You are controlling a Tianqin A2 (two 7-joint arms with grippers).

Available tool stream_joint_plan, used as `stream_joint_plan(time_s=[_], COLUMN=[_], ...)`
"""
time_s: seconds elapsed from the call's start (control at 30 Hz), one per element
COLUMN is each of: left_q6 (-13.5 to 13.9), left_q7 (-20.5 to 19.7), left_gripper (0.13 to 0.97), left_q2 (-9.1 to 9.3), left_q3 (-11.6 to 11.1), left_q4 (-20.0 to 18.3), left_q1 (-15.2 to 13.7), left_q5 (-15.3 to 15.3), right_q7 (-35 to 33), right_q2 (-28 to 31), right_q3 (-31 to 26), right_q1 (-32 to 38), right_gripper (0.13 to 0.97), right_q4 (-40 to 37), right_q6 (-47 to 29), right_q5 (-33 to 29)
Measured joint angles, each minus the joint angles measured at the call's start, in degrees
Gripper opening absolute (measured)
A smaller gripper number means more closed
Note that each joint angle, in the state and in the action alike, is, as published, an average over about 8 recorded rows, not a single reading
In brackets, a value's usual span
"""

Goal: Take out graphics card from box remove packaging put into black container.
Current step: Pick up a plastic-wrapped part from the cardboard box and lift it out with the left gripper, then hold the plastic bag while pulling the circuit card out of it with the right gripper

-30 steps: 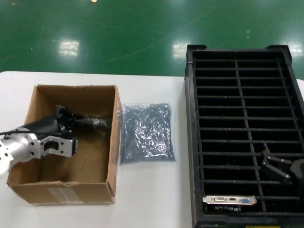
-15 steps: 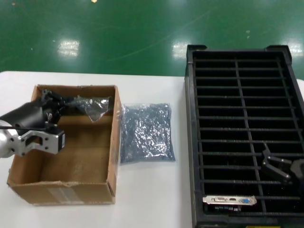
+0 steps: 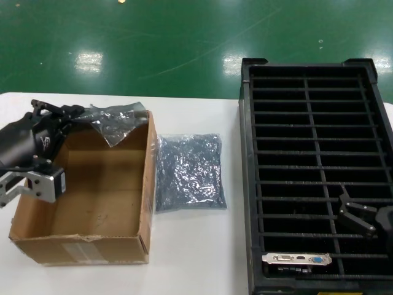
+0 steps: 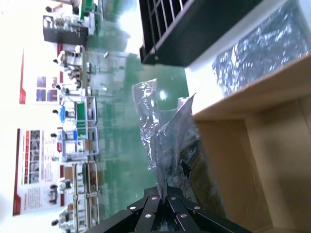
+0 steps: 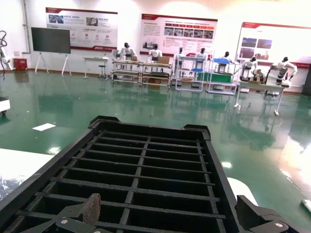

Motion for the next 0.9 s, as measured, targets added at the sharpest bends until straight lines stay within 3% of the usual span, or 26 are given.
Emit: stream_joint_plan(time_s=[0.2, 0.5, 0.9], left_q6=[0.9, 2.1, 2.2], left_q7=[0.0, 3.5, 4.9], left_gripper=[0.140, 0.140, 0.140], left_q2=[-2.04, -3.07, -3.00], left_q3=[-0.2, 2.5, 3.4], left_q4=[-4.7, -7.9, -8.3], left_q1=[3.1, 4.8, 5.0], left_q5=[-3.5, -9.5, -10.7], right_q7=[0.0, 0.0, 0.0], right_q2=[0.0, 0.0, -0.8], right_q3=[0.0, 0.0, 0.4], right_q1=[0.0, 0.0, 2.0], right_gripper=[0.966, 0.966, 0.966], right_q4=[0.0, 0.0, 0.9], right_q6=[0.0, 0.0, -5.1], right_q5=[0.0, 0.0, 1.9])
